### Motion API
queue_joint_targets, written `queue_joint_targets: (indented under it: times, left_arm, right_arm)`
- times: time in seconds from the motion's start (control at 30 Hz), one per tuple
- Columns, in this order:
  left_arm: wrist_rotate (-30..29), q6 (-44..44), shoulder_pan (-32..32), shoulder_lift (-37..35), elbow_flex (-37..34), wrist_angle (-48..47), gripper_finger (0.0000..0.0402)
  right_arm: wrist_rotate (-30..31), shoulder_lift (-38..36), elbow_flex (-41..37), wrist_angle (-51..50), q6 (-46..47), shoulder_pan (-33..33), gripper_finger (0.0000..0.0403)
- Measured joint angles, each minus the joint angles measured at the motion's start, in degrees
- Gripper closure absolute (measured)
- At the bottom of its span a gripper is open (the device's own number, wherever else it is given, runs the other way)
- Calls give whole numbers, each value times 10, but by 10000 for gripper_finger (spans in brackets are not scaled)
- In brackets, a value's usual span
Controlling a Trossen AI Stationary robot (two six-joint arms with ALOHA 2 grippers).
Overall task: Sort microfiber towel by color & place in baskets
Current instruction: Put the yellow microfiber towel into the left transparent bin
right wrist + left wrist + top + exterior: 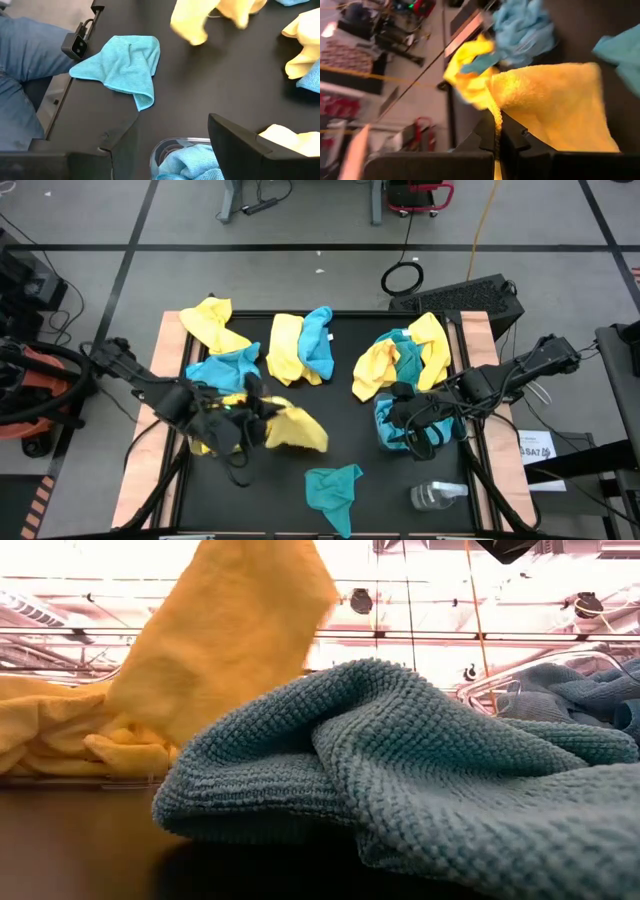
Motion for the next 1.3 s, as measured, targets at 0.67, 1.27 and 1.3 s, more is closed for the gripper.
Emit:
queue_joint_targets:
  times: [0.67, 1.27, 1.3]
  left_arm:
    - [-42, -163, -13, -7, 234, -381, 401]
    - [132, -268, -47, -45, 251, -416, 399]
    - [140, -268, -47, -44, 240, -416, 399]
  right_arm:
    - [0, 0, 0, -1, -2, 0, 179]
    - [4, 0, 0, 0, -13, 0, 179]
    - [5, 0, 0, 0, -13, 0, 179]
